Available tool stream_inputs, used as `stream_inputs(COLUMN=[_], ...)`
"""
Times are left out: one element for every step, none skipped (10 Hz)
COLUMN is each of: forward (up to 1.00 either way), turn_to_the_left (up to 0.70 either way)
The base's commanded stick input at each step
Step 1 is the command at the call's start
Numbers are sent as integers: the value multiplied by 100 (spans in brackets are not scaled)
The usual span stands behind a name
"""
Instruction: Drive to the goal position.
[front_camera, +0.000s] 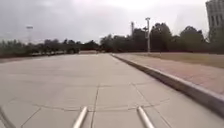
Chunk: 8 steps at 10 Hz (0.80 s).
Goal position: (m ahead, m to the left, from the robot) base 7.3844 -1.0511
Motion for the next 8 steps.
stream_inputs(forward=[70,70,70,70,70,70,70,70], turn_to_the_left=[0,0,0,0,0,0,0,0])
